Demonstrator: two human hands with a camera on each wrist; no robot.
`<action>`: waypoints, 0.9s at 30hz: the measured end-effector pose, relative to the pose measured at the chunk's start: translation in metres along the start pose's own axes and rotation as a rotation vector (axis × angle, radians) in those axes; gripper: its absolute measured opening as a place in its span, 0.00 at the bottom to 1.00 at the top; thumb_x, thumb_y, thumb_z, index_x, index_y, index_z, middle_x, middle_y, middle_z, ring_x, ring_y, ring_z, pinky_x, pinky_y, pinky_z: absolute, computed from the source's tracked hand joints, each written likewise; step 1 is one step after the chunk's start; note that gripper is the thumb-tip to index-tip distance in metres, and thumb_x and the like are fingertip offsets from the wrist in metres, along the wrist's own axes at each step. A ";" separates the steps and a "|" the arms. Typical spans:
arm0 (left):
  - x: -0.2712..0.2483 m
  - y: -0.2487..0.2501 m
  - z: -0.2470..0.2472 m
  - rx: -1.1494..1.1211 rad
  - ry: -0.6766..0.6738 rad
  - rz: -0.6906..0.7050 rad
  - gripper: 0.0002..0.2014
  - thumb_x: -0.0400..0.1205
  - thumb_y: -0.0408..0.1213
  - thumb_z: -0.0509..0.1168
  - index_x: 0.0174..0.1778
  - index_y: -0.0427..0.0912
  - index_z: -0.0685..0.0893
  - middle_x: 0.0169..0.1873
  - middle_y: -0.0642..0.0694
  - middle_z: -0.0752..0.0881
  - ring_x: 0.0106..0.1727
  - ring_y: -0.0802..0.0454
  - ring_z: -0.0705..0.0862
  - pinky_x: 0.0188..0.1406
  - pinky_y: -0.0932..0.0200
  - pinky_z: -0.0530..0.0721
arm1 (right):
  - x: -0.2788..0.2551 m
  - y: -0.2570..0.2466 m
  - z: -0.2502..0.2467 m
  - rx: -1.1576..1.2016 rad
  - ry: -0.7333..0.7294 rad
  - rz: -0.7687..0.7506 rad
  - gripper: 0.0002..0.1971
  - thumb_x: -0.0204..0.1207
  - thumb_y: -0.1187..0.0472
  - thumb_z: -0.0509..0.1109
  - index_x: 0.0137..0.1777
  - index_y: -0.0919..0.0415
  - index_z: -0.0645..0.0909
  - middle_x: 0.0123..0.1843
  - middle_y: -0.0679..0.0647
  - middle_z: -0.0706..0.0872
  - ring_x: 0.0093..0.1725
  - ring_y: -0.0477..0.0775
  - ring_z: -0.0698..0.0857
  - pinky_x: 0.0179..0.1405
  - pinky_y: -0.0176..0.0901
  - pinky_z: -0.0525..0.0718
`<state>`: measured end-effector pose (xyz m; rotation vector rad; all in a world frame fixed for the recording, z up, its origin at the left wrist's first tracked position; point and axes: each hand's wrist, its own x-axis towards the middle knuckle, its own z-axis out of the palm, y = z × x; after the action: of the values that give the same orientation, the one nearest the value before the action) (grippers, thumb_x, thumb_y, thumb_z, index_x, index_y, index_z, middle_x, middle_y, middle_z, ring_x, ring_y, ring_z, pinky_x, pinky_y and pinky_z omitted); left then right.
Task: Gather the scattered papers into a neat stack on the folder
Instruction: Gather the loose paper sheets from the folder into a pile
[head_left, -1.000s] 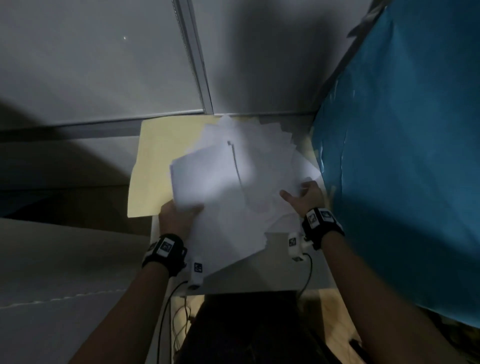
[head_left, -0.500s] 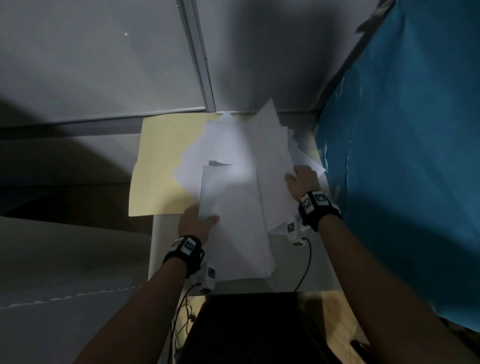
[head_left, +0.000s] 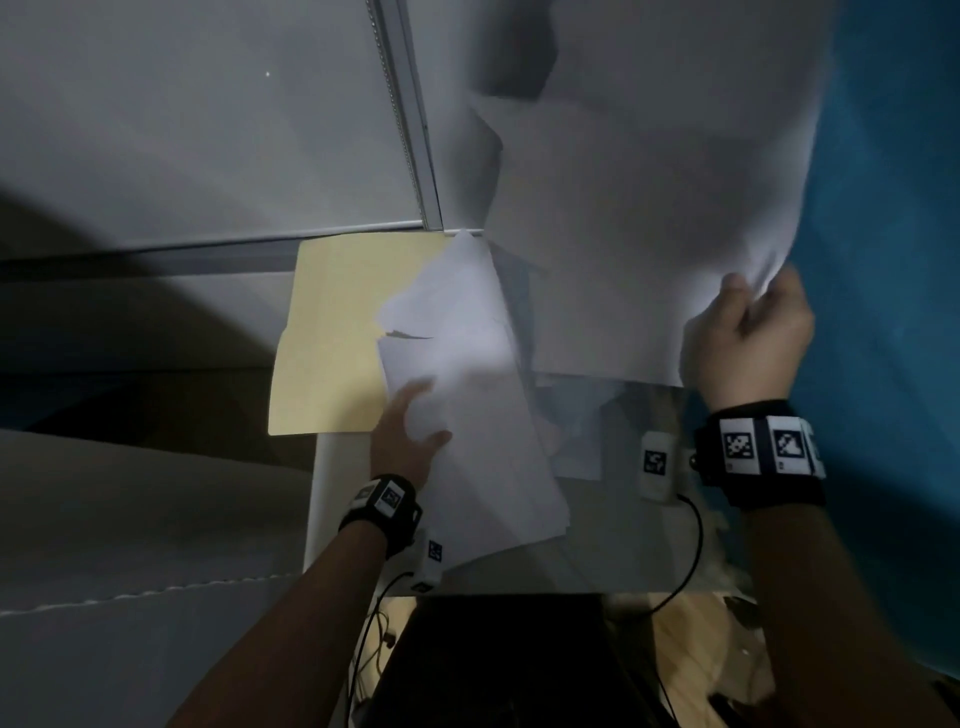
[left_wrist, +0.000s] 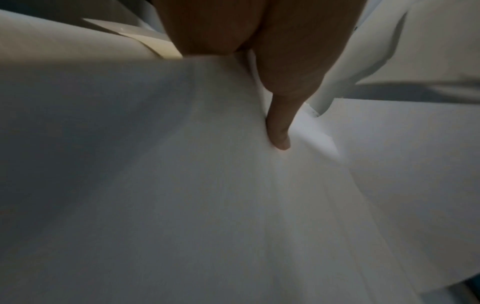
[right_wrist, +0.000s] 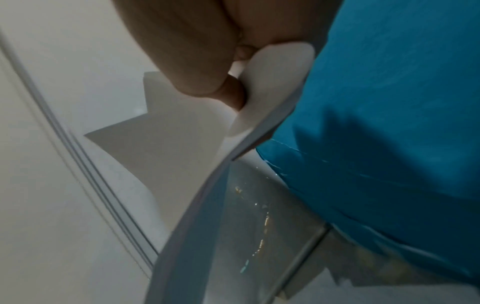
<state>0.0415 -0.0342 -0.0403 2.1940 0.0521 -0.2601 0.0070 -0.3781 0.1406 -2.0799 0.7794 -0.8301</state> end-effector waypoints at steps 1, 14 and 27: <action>0.000 -0.002 0.003 0.014 -0.006 -0.017 0.30 0.71 0.32 0.86 0.69 0.56 0.91 0.72 0.56 0.87 0.75 0.50 0.84 0.78 0.50 0.83 | 0.003 -0.002 0.000 0.044 0.017 0.014 0.15 0.84 0.59 0.60 0.40 0.71 0.68 0.24 0.58 0.66 0.26 0.55 0.65 0.25 0.52 0.65; -0.007 0.014 0.001 -0.721 -0.150 -0.548 0.50 0.73 0.88 0.55 0.66 0.48 0.95 0.59 0.38 0.96 0.61 0.35 0.95 0.67 0.36 0.90 | -0.119 0.084 0.062 -0.022 -0.612 0.545 0.17 0.86 0.58 0.67 0.70 0.67 0.81 0.64 0.58 0.86 0.65 0.58 0.84 0.63 0.40 0.76; -0.013 0.009 -0.004 -0.336 0.062 -0.487 0.27 0.93 0.56 0.62 0.56 0.30 0.89 0.51 0.36 0.90 0.54 0.36 0.88 0.53 0.47 0.83 | -0.093 0.144 0.045 -0.177 -0.657 0.428 0.13 0.82 0.62 0.71 0.64 0.67 0.83 0.53 0.60 0.89 0.55 0.65 0.89 0.55 0.48 0.86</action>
<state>0.0309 -0.0352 -0.0284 1.8264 0.6252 -0.4204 -0.0508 -0.3676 -0.0267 -2.0374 0.8877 0.1638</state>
